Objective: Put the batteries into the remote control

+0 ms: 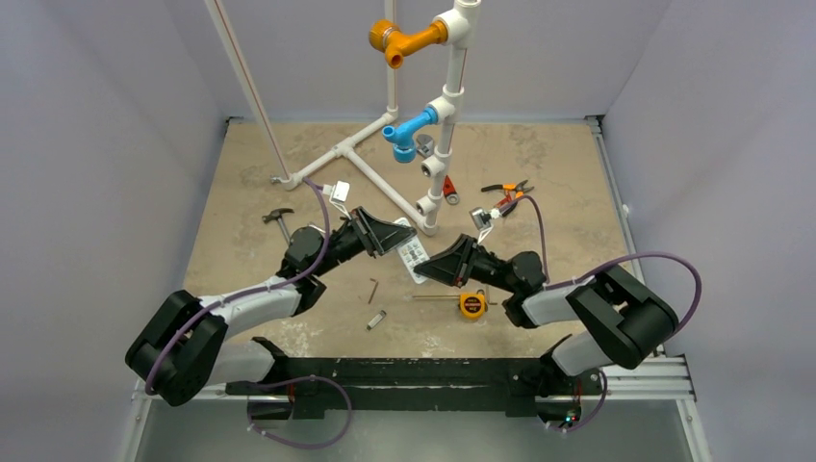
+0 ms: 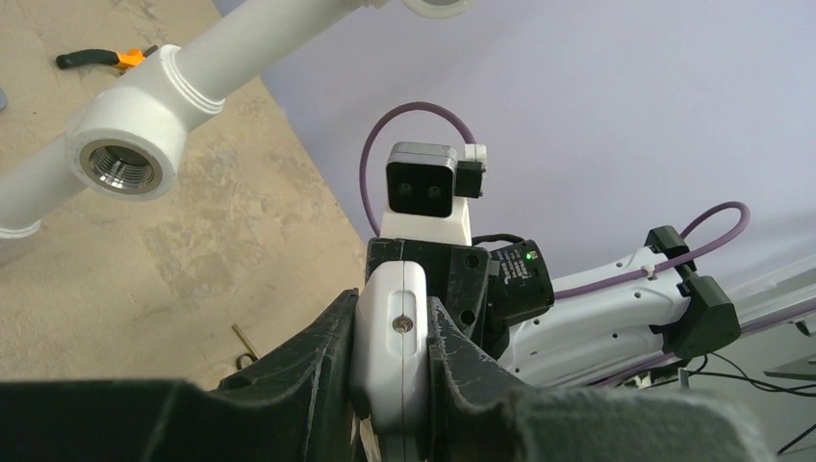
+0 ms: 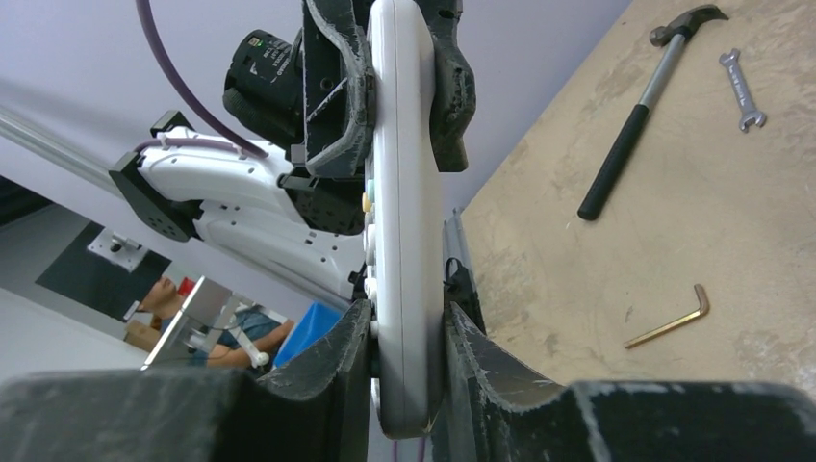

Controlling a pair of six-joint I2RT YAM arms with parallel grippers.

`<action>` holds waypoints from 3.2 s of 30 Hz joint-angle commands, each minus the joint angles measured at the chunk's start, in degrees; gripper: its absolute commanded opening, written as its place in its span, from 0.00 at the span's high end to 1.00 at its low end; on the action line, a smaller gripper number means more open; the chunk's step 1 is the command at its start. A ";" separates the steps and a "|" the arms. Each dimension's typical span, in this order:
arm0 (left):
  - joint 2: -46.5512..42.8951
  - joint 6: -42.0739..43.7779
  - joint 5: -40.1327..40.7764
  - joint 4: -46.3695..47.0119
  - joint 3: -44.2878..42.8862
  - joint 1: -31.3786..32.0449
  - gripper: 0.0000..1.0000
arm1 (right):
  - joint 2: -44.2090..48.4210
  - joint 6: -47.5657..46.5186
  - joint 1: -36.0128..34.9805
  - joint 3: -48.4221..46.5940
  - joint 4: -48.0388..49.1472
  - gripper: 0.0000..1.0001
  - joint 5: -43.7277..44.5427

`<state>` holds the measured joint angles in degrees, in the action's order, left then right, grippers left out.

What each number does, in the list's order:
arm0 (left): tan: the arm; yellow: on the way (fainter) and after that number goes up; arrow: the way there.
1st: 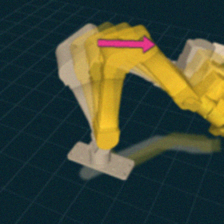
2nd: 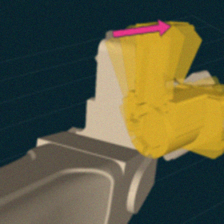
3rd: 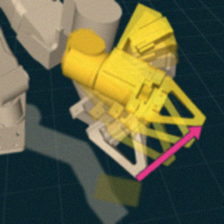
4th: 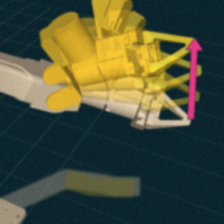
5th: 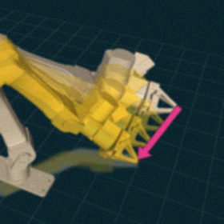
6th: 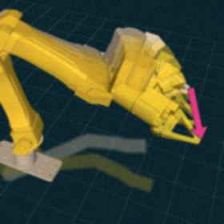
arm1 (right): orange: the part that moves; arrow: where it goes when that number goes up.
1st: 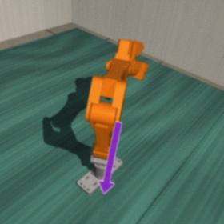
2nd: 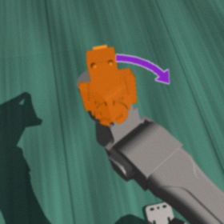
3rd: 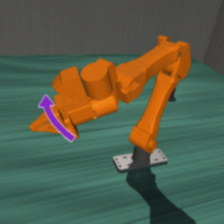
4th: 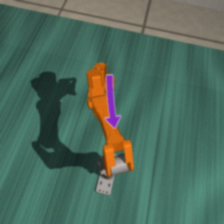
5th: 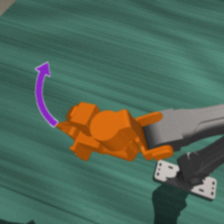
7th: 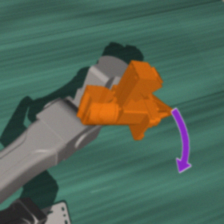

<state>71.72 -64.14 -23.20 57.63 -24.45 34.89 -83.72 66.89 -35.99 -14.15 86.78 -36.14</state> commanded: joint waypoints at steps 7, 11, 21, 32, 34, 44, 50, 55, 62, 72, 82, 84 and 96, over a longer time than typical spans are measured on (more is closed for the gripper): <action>-2.41 1.36 0.87 -3.20 -2.11 -0.17 0.37 | 5.68 -7.57 -0.24 -1.65 -5.50 1.00 0.97; -5.99 2.36 2.48 -11.30 -2.98 -0.13 0.08 | 15.71 -19.20 -0.41 -2.73 -28.56 1.00 7.06; -15.56 5.91 9.89 -48.97 -13.39 -0.17 0.00 | 29.94 -49.77 -9.01 -10.86 -70.89 1.00 37.33; -14.67 0.96 10.58 -69.31 -20.74 -0.06 0.00 | 29.43 -68.62 -26.65 -9.31 -65.13 1.00 63.69; -14.65 0.16 10.29 -70.98 -21.37 -0.04 0.00 | 28.09 -72.03 -29.45 -9.46 -63.41 1.00 67.78; -14.81 -3.93 9.25 -71.79 -21.23 -0.07 0.00 | 15.66 -89.16 -41.66 -11.61 -50.13 1.00 85.84; -13.88 -4.59 8.42 -71.17 -20.81 0.06 0.03 | 11.39 -98.83 -46.85 -11.20 -37.85 1.00 92.30; -13.04 -4.64 7.52 -70.06 -20.94 0.10 0.15 | 7.36 -108.80 -49.46 -11.69 -27.47 1.00 96.77; -12.57 -5.25 6.15 -68.22 -20.70 0.30 0.30 | 0.89 -115.82 -50.92 -13.61 -19.17 1.00 97.66; -12.60 -5.28 5.20 -66.27 -19.24 0.47 0.59 | -8.30 -127.66 -50.94 -16.83 -5.23 1.00 100.76; -13.41 -2.21 4.19 -62.40 -16.90 0.44 1.00 | -7.53 -121.43 -51.71 -16.98 -8.59 0.46 101.68; -14.00 -1.72 4.05 -59.54 -15.35 0.45 1.00 | -1.71 -107.85 -51.73 -17.91 -26.91 0.39 97.10; -15.18 4.07 1.37 -45.58 -8.87 0.31 1.00 | 30.69 -63.47 -35.42 -14.86 -68.83 0.30 54.87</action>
<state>57.39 -63.31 -18.17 1.30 -34.61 35.05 -58.59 -12.80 -78.59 -31.16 28.34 37.28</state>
